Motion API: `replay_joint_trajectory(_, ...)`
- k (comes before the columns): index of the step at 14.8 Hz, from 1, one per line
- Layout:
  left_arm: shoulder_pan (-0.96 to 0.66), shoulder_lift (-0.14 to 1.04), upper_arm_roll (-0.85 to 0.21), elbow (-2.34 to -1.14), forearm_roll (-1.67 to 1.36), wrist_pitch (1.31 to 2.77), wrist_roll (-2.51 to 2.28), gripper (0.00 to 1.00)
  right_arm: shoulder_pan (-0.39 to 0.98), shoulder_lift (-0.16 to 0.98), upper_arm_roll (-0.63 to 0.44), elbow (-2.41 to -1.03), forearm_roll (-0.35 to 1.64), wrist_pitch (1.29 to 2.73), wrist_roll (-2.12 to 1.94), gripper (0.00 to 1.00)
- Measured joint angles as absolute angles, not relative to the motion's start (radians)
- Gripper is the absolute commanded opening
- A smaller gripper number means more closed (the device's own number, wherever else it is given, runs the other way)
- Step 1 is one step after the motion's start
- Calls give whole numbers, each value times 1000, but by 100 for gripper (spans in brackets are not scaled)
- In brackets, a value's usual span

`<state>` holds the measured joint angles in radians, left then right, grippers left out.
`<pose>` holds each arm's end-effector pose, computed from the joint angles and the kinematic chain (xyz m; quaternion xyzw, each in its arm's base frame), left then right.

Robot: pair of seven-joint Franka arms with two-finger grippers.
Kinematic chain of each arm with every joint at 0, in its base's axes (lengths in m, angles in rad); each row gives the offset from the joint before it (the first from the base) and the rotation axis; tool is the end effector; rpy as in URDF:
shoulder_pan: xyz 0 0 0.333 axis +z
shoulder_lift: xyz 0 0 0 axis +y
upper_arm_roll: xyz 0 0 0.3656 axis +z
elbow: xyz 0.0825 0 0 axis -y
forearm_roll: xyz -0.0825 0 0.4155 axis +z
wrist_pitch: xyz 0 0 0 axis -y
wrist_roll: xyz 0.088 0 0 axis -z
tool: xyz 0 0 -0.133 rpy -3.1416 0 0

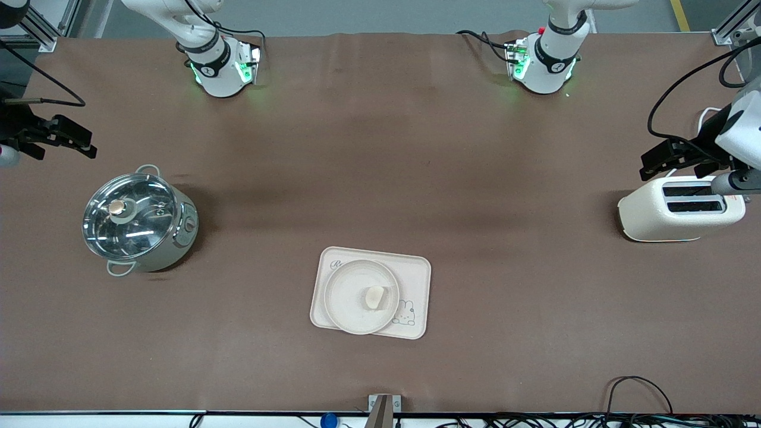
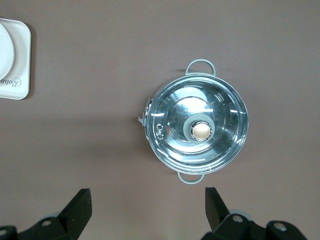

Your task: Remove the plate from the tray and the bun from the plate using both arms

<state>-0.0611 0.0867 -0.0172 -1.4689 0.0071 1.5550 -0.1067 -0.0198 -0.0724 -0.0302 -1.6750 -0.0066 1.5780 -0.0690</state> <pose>0.6142 -0.0467 0.6458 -0.9999 -0.0143 0.0000 0.0028 0.5577 -0.0294 0.6377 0.9999 0.0096 -0.0124 0.0015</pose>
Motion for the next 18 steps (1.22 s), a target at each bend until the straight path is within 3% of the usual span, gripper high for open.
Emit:
replay_joint_trajectory(5, -61, 96, -11, -1464, 7, 1555, -107, 100, -18, -71, -28, -1675, 3, 1578, -67, 100)
replay_joint_trajectory(10, -61, 100, -10, -1460, 7, 1555, -107, 100, 18, -9, -20, -1678, 201, 1666, 10, 100)
replay_joint_trajectory(13, -60, 102, -10, -1458, 7, 1555, -107, 100, 103, 172, -15, -1679, 357, 1867, 22, 98)
replay_joint_trajectory(18, -60, 107, -9, -1455, 7, 1555, -106, 100, 297, 560, -9, -1510, 494, 2246, 183, 66)
